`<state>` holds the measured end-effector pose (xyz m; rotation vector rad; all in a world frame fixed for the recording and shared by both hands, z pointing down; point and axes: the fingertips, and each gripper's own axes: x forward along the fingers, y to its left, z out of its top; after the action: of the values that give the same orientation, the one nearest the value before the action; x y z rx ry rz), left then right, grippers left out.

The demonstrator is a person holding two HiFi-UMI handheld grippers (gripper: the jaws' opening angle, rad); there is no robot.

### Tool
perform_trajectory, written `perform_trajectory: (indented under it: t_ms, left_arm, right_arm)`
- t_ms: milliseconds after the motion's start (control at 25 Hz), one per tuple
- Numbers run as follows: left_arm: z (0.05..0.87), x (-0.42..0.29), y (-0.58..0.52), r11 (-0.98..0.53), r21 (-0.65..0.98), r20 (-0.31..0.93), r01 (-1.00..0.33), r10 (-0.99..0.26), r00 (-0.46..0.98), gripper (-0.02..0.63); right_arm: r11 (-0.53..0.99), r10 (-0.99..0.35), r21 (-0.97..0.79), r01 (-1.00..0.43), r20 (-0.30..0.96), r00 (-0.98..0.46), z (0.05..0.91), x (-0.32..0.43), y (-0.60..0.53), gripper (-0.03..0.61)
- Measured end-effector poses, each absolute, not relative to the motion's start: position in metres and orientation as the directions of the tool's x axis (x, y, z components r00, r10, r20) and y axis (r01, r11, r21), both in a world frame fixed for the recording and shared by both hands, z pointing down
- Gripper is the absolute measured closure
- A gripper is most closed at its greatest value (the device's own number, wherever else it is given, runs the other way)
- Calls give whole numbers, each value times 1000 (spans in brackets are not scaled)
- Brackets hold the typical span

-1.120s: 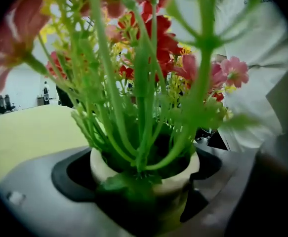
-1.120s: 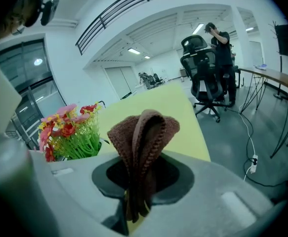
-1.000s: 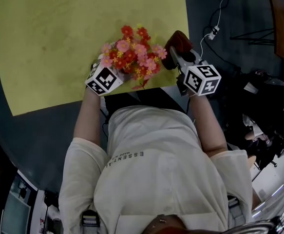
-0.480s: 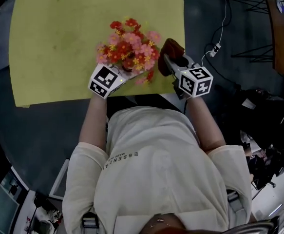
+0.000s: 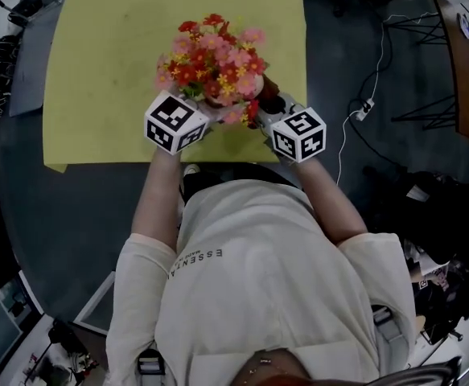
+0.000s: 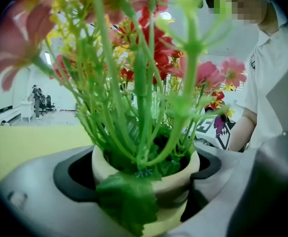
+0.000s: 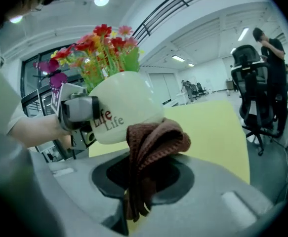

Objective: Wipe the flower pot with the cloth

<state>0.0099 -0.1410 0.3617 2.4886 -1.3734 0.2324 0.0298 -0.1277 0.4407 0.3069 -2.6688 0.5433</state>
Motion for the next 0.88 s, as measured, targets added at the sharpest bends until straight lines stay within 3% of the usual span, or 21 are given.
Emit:
perform_trajectory:
  t_ms: [560,880]
  left_arm:
    - [352,20,-137,-513,216,245,-831,-795,555,48]
    - [334,22,-134,-537,233,201,-811,-789,580,48]
  right_arm:
    - [933,86,-354,-66,398,-913,442,-2,-35,518]
    - [924,-110,-288,-253,433,-894,448,36,-100,518]
